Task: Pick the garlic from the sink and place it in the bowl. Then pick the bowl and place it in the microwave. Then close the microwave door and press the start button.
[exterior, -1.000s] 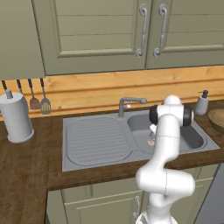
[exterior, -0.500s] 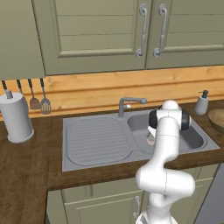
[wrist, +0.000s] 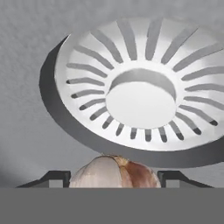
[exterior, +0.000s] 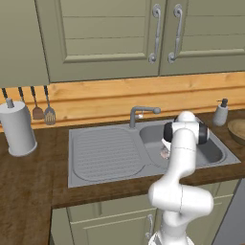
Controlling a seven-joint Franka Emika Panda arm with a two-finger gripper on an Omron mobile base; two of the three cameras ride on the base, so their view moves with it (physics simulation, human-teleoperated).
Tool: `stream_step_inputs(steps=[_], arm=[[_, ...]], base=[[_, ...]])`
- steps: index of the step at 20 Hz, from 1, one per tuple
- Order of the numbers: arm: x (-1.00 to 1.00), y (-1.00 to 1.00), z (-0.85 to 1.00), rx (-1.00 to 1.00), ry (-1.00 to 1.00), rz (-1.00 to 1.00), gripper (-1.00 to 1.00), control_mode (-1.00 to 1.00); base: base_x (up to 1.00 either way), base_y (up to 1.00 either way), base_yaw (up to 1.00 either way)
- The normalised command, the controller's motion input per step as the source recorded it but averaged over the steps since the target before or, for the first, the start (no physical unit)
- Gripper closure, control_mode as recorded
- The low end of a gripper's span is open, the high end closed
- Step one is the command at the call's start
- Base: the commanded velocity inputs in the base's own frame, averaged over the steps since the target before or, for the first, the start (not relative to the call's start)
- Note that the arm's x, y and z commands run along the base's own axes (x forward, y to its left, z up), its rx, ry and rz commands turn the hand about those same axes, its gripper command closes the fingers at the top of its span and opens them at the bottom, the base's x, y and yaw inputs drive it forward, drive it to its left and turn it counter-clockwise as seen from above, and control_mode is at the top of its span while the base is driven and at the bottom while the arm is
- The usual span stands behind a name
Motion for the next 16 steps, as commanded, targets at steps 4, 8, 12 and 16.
stream_step_inputs(steps=[4,8,12,16], arm=[[-0.47,-0.22,0.19,-0.01,-0.01,0.04,1.0,-1.0],[-0.71,-0.2,0.81,-0.03,-0.09,0.03,1.0,-1.0],[-0.4,-0.1,1.0,-0.15,-0.16,0.07,1.0,-1.0],[-0.26,-0.27,1.0,-0.22,-0.23,0.15,1.0,-1.0]], base=[[0.0,0.0,0.0],[0.0,0.0,0.0],[0.0,0.0,0.0],[0.0,0.0,0.0]])
